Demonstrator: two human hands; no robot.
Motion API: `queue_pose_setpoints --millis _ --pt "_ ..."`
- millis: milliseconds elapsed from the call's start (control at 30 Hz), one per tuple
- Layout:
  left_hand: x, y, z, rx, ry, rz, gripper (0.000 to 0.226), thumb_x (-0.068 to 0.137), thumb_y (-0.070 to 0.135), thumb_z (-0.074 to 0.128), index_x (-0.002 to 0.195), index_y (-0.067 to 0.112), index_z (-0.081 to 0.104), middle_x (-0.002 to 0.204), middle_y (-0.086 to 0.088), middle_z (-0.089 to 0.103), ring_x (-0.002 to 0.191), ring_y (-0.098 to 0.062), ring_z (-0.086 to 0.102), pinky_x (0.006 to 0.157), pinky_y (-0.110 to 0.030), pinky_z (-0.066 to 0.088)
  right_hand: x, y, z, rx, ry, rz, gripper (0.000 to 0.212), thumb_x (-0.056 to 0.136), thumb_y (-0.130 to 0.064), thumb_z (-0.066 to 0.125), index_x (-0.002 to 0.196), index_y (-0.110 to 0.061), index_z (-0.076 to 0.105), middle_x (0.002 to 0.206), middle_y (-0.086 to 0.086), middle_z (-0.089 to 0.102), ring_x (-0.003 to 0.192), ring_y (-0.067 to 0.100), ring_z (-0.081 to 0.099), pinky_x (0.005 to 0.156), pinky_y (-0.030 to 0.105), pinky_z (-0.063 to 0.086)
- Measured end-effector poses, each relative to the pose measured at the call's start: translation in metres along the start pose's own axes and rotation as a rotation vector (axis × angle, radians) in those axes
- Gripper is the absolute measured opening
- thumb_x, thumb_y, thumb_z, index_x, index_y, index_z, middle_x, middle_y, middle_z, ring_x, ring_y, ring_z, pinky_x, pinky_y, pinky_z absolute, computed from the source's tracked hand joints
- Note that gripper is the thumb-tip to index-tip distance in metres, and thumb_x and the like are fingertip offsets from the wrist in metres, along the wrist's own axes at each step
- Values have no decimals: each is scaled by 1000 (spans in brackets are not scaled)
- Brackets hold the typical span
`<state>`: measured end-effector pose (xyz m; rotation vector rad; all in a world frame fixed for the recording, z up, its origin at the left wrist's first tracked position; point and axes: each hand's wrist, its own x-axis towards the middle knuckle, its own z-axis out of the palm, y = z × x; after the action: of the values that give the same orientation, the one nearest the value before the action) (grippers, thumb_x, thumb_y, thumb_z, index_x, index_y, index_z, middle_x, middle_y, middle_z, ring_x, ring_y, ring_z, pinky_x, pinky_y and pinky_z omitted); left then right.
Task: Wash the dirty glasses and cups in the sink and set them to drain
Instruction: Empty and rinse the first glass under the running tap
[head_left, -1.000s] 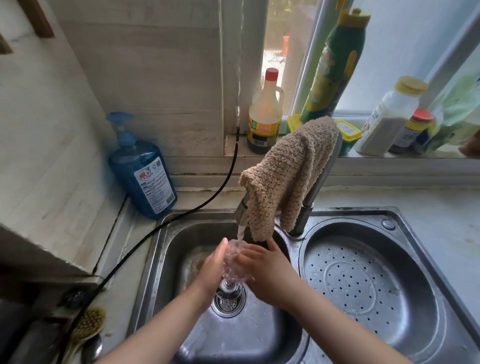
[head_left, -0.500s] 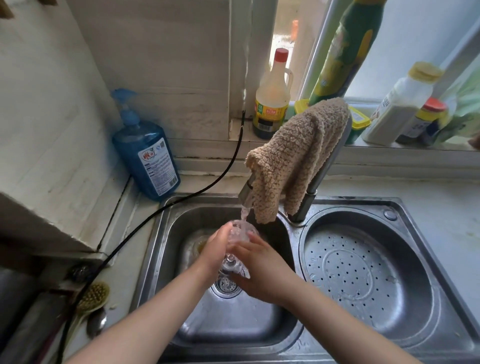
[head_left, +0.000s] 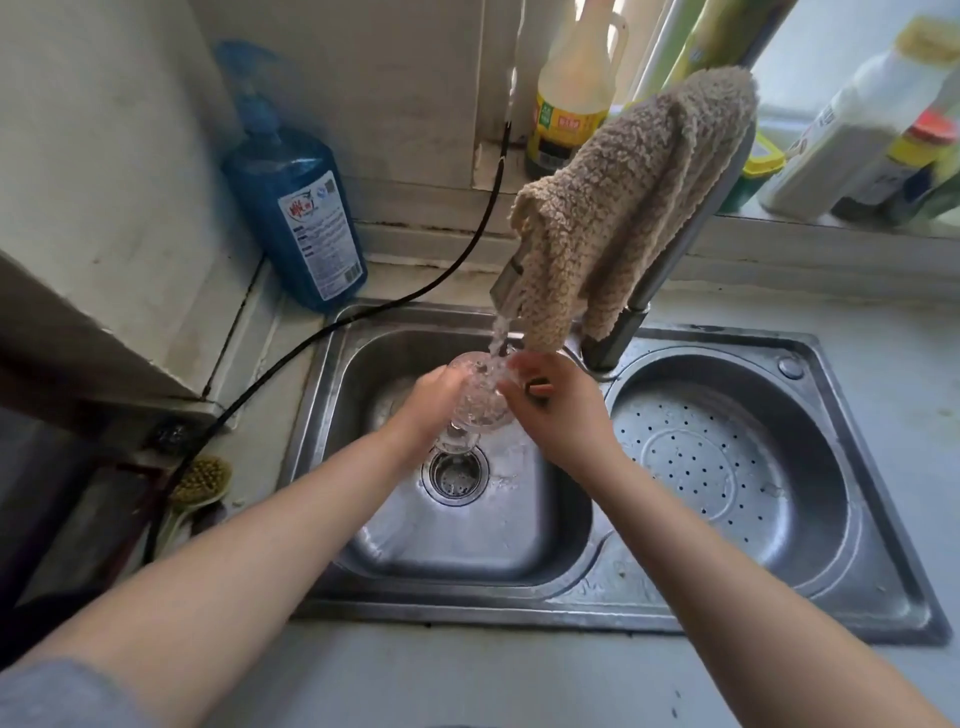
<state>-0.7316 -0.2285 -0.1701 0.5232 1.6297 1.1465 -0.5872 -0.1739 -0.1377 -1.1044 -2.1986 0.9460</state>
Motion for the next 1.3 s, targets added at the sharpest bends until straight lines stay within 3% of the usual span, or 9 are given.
queue_pose_setpoints --millis 167,400,533,633,733,800,900,1100,1300 --pt "-10 6 8 190 11 108 33 101 24 39 107 3 64 98 -9 66 90 -22 61 76 -26 47 30 5 23 -171 -265 152 32 91 -31 57 118 -16 63 111 7 67 96 20 61 78 24 40" --pt "-11 -2 -5 659 46 272 32 103 23 34 107 4 59 102 -13 64 96 -28 58 76 -32 41 33 8 21 -382 -403 -248 28 97 -21 46 119 -18 63 102 8 71 91 30 66 79 40 52" --pt "-10 -4 2 434 212 199 33 103 25 34 105 6 61 100 -12 66 96 -28 60 86 -39 48 18 7 32 50 -217 229 23 99 -19 44 105 -11 65 81 1 66 62 11 64 54 19 49" --pt "-12 -7 19 46 309 53 29 104 25 33 104 9 58 101 -12 64 97 -27 62 82 -35 51 3 -8 47 757 -77 728 23 97 -5 42 108 -7 63 89 10 68 73 20 68 55 28 56" --pt "-15 -14 28 -129 332 7 22 102 21 35 100 13 55 101 -14 63 102 -31 62 91 -46 51 -3 -19 56 987 10 857 26 92 1 46 113 -6 61 98 15 68 79 22 67 54 27 56" --pt "-14 -18 22 50 320 69 18 99 15 39 99 11 57 97 -13 65 96 -31 63 89 -48 52 -4 -13 57 909 24 798 30 90 2 48 116 -9 60 105 14 66 85 25 66 55 30 57" --pt "-7 -15 7 465 272 240 16 95 11 42 95 11 58 92 -11 66 89 -32 61 79 -42 50 -3 5 51 324 1 480 31 90 -3 47 113 -15 62 98 -2 65 89 18 63 73 29 54" --pt "-2 4 -9 1281 61 424 21 101 26 38 104 12 54 103 -10 64 95 -36 60 69 -39 42 15 11 33 -161 -267 119 26 95 -11 45 107 -16 67 88 4 70 78 24 64 70 35 51" --pt "-5 -13 3 441 218 65 24 100 20 41 90 6 57 75 -11 62 68 -29 62 63 -35 48 11 8 40 420 -179 504 28 95 -4 37 113 -11 58 99 6 64 74 23 68 55 35 59"
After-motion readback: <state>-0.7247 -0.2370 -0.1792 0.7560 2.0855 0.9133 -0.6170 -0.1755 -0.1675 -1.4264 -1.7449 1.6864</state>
